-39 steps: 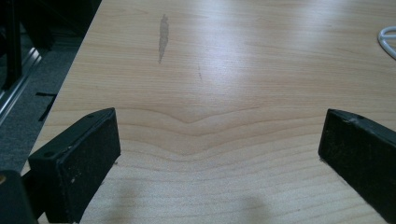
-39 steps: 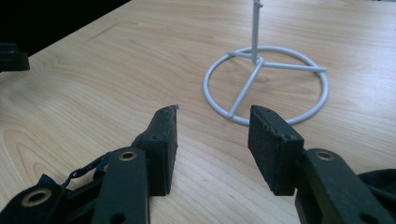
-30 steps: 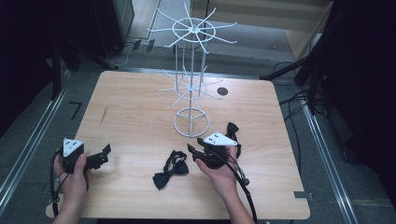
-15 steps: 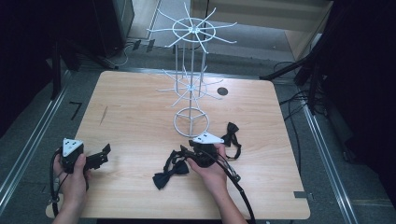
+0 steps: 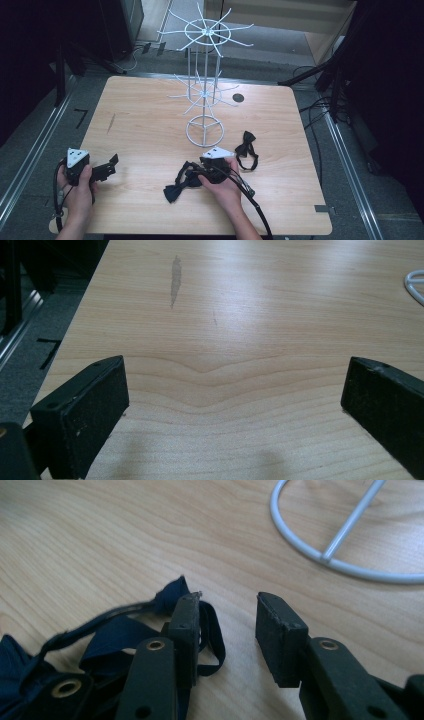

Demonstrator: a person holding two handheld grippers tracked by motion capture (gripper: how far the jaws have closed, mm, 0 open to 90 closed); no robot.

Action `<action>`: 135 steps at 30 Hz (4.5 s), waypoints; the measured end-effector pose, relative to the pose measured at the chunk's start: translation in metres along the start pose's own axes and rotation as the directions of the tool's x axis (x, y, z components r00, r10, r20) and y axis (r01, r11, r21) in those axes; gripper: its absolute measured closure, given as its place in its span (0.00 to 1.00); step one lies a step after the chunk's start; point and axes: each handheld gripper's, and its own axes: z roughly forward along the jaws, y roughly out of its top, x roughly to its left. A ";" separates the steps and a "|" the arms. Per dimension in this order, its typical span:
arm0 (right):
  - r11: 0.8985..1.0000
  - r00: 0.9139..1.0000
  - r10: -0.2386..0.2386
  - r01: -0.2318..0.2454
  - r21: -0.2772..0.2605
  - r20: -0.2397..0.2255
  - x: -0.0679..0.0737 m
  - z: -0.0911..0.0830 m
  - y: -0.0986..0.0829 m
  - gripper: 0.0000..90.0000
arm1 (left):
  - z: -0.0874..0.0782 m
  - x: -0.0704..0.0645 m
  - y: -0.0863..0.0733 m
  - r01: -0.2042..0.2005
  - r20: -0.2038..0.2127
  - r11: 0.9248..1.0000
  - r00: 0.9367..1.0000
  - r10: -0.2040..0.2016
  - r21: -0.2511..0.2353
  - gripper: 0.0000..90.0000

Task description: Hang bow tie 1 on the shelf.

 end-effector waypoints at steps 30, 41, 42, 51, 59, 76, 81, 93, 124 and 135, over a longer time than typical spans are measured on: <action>0.981 0.992 -0.110 0.117 -0.152 0.054 0.015 -0.026 -0.002 1.00 | 0.000 0.000 0.000 -0.003 -0.004 1.000 1.000 0.003 0.003 0.00; 0.964 0.991 -0.107 0.122 -0.237 0.076 0.016 -0.043 0.007 1.00 | 0.000 0.000 0.000 -0.003 -0.002 1.000 1.000 0.003 0.005 0.00; 0.963 0.991 -0.106 0.122 -0.242 0.077 0.016 -0.045 0.008 1.00 | 0.000 0.000 0.000 -0.003 -0.003 1.000 1.000 0.003 0.003 0.00; 0.947 0.991 -0.090 0.116 -0.300 0.098 0.013 -0.060 0.018 1.00 | 0.000 0.000 0.000 -0.003 -0.002 1.000 1.000 0.003 0.002 0.00; 0.935 0.991 -0.074 0.108 -0.337 0.111 0.009 -0.074 0.027 1.00 | 0.000 0.000 0.000 -0.002 -0.003 1.000 1.000 0.002 0.004 0.00; 0.914 0.988 -0.061 0.113 -0.390 0.143 0.001 -0.099 0.046 1.00 | 0.000 0.000 0.000 0.000 -0.001 1.000 1.000 0.000 0.006 0.00; 0.907 0.987 -0.062 0.119 -0.404 0.150 -0.001 -0.105 0.051 1.00 | 0.000 0.000 0.000 0.000 0.000 1.000 1.000 0.000 0.007 0.00; 0.892 0.985 -0.059 0.125 -0.434 0.163 -0.003 -0.116 0.061 1.00 | 0.000 0.001 0.000 0.000 0.001 1.000 1.000 0.000 0.010 0.00; 0.871 0.983 -0.057 0.135 -0.473 0.175 -0.006 -0.134 0.081 1.00 | 0.000 0.001 0.000 -0.002 0.000 1.000 1.000 0.002 0.011 0.00; 0.861 0.983 -0.063 0.140 -0.489 0.170 -0.004 -0.140 0.084 1.00 | 0.000 0.000 0.000 -0.002 -0.003 1.000 1.000 0.002 0.007 0.00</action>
